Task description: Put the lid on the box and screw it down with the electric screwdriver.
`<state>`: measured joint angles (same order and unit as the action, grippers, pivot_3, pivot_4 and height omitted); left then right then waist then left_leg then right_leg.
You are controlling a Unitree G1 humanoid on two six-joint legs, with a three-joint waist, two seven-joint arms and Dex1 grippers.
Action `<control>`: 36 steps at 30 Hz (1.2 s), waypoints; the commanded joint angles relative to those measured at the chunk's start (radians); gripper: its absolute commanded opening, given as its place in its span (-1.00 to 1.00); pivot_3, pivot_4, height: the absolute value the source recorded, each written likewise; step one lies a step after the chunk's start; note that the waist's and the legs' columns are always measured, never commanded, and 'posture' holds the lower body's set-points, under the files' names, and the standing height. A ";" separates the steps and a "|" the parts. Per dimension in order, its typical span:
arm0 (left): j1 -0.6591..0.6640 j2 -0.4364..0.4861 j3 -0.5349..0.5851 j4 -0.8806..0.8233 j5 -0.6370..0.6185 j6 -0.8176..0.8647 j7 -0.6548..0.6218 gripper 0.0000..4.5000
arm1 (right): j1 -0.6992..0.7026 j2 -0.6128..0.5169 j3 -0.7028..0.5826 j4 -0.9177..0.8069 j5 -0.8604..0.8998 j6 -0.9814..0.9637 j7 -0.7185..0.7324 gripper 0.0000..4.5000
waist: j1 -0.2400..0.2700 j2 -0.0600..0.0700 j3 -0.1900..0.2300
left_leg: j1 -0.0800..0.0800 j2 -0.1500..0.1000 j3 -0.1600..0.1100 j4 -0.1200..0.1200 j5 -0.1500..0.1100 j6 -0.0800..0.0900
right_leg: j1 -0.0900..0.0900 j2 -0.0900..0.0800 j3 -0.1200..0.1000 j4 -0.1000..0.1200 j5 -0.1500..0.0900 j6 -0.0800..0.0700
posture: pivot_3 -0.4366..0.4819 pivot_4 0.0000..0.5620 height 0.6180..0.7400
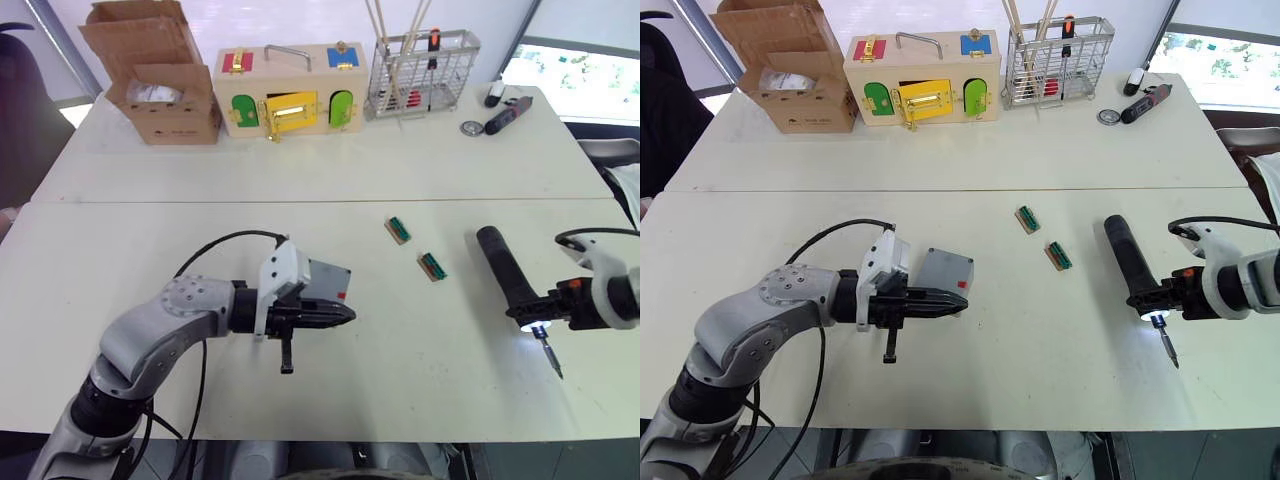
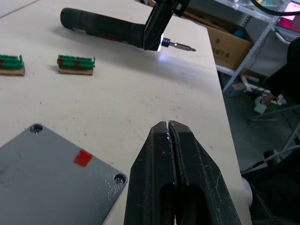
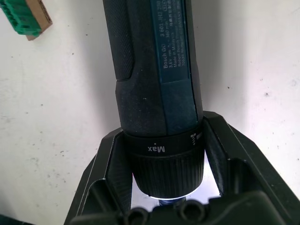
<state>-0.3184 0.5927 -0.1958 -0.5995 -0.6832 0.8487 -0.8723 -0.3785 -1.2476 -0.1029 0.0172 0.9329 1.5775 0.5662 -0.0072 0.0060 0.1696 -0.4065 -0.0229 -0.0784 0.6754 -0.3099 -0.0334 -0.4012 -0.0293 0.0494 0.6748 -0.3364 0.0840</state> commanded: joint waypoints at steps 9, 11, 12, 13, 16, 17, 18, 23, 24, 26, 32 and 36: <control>-0.047 -0.013 0.057 0.101 -0.023 -0.042 -0.005 -1.00 | 0.085 0.087 -0.137 -0.141 -0.096 -0.104 -0.007 0.99 | 0.003 0.000 0.000 | 0.001 0.000 0.000 0.008 0.000 0.001 | 0.003 0.000 0.000 0.007 0.000 0.000 | -0.05 -0.47 1.00; -0.078 -0.038 0.115 0.171 -0.023 -0.030 0.048 -1.00 | 0.068 0.106 -0.187 -0.161 -0.118 -0.184 -0.002 0.99 | 0.003 0.000 0.000 | 0.001 0.000 0.000 0.008 0.000 0.001 | 0.002 0.000 0.000 0.007 0.000 0.000 | -0.05 -0.47 1.00; -0.084 -0.036 0.151 0.188 -0.031 -0.028 0.057 -1.00 | 0.040 0.133 -0.233 -0.166 -0.116 -0.228 -0.008 0.99 | 0.001 0.000 0.000 | 0.001 -0.001 0.000 0.008 0.000 0.001 | 0.002 0.000 0.000 0.007 0.000 0.000 | -0.05 -0.47 1.00; -0.089 -0.029 0.187 0.199 -0.044 -0.015 0.068 -1.00 | 0.012 0.166 -0.285 -0.175 -0.100 -0.252 -0.016 0.99 | -0.004 -0.001 0.000 | 0.001 -0.001 0.000 0.008 0.000 0.001 | 0.002 0.000 0.000 0.007 0.000 0.000 | -0.05 -0.47 1.00; -0.070 0.026 0.262 0.207 -0.074 0.022 0.058 -1.00 | 0.008 0.257 -0.388 -0.287 -0.059 -0.325 -0.016 0.99 | -0.008 -0.001 0.000 | 0.001 0.000 0.000 0.007 -0.001 0.001 | 0.000 0.001 0.000 0.008 0.000 0.000 | -0.05 -0.47 1.00; -0.052 0.054 0.286 0.204 -0.087 0.038 0.051 -1.00 | 0.042 0.303 -0.418 -0.366 -0.041 -0.373 -0.006 0.99 | -0.006 -0.001 0.000 | 0.001 0.001 -0.001 0.007 -0.001 0.001 | 0.000 0.002 0.000 0.008 0.000 0.000 | -0.05 -0.47 1.00; -0.024 0.084 0.313 0.201 -0.101 0.057 0.044 -1.00 | 0.094 0.351 -0.438 -0.457 -0.018 -0.417 0.011 0.99 | -0.006 -0.001 -0.001 | 0.000 0.001 -0.001 0.006 -0.001 0.001 | -0.001 0.002 -0.001 0.008 0.000 0.000 | -0.05 -0.47 1.00; 0.158 0.213 0.423 0.203 -0.159 0.131 -0.003 -1.00 | 0.380 0.568 -0.398 -0.749 0.064 -0.513 -0.009 0.99 | -0.001 -0.002 -0.001 | -0.002 0.002 -0.004 0.004 -0.001 0.001 | -0.002 0.001 -0.002 0.008 0.000 0.000 | -0.05 -0.47 1.00; 0.191 0.231 0.429 0.194 -0.160 0.133 -0.012 -1.00 | 0.426 0.594 -0.380 -0.773 0.050 -0.541 -0.011 0.99 | -0.001 -0.002 -0.001 | -0.001 0.001 -0.003 0.005 -0.001 0.001 | -0.001 0.000 -0.002 0.008 0.000 0.000 | -0.05 -0.47 1.00; 0.247 0.256 0.437 0.187 -0.151 0.123 -0.026 -1.00 | 0.501 0.623 -0.320 -0.814 -0.008 -0.597 -0.016 0.99 | -0.002 -0.002 -0.001 | -0.001 -0.001 -0.003 0.008 0.000 -0.001 | 0.000 -0.002 -0.001 0.008 0.000 0.000 | -0.05 -0.47 1.00; 0.349 0.277 0.454 0.190 -0.146 0.114 -0.042 -1.00 | 0.663 0.675 -0.228 -0.877 -0.051 -0.688 -0.042 0.99 | -0.005 -0.003 -0.001 | 0.015 -0.001 -0.003 0.005 0.000 -0.001 | 0.015 -0.003 0.000 0.006 0.000 0.001 | -0.05 -0.47 1.00; 0.358 0.254 0.451 0.183 -0.182 0.137 -0.031 -1.00 | 0.772 0.622 -0.148 -0.884 -0.122 -0.723 0.003 0.99 | -0.002 -0.003 -0.001 | 0.015 -0.001 -0.003 0.003 0.000 -0.001 | 0.014 -0.003 0.000 0.006 0.000 0.001 | -0.05 -0.47 1.00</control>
<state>0.0423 0.8507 0.2260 -0.3946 -0.8246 0.9761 -0.9018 0.3739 -0.6159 -0.2720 -0.8285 0.8287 0.8815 0.5484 -0.0089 0.0032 0.1683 -0.3920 -0.0242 -0.0811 0.6785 -0.3099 -0.0342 -0.3874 -0.0320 0.0493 0.6806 -0.3366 0.0849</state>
